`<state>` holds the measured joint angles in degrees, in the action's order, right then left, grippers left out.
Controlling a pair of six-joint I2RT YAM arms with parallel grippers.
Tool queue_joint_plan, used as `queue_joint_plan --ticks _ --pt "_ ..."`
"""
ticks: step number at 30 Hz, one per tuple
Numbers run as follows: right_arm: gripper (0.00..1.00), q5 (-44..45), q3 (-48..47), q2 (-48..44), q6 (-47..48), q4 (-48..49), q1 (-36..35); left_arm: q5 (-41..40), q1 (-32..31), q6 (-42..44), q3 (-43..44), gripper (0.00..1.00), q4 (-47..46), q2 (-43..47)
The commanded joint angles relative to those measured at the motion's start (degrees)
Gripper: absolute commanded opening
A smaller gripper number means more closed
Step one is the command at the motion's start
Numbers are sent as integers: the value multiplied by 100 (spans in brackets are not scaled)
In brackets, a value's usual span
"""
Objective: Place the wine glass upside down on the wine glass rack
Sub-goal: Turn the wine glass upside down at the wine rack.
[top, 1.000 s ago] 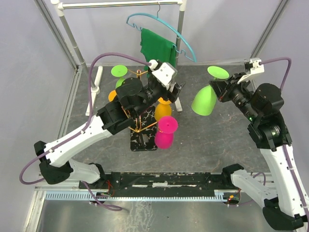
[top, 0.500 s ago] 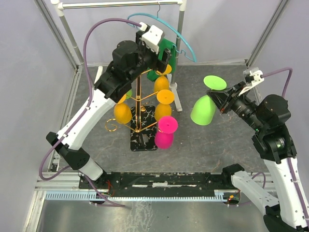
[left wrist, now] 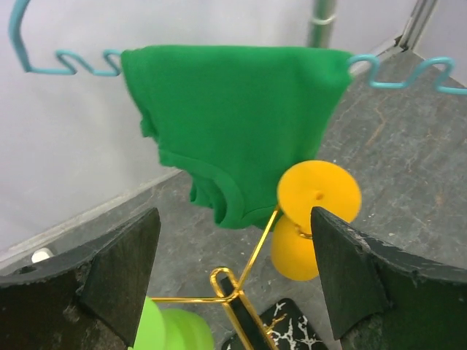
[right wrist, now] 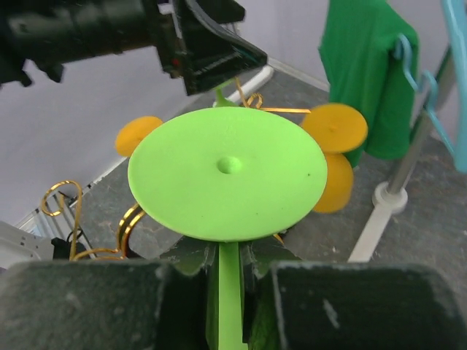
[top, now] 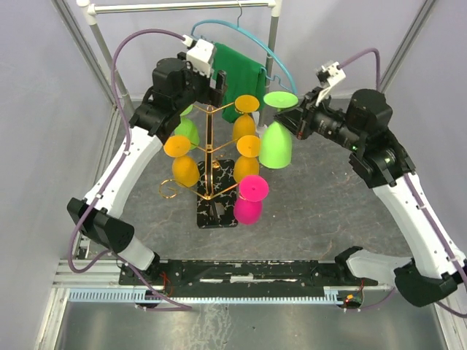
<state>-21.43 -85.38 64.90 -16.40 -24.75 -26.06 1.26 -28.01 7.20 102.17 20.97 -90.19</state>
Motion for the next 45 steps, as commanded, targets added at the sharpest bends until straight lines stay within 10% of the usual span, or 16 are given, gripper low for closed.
queue_joint_plan --ticks 1,22,45 --pt "1 255 -936 284 327 210 -704 501 465 -333 16 90 -272 384" --pt "1 5180 -710 1002 1763 554 -6000 1305 1568 -599 -1003 92 -869 823" --pt "1 5902 1168 1967 1766 4195 -6552 1624 1635 -826 -1324 94 -777 1075"
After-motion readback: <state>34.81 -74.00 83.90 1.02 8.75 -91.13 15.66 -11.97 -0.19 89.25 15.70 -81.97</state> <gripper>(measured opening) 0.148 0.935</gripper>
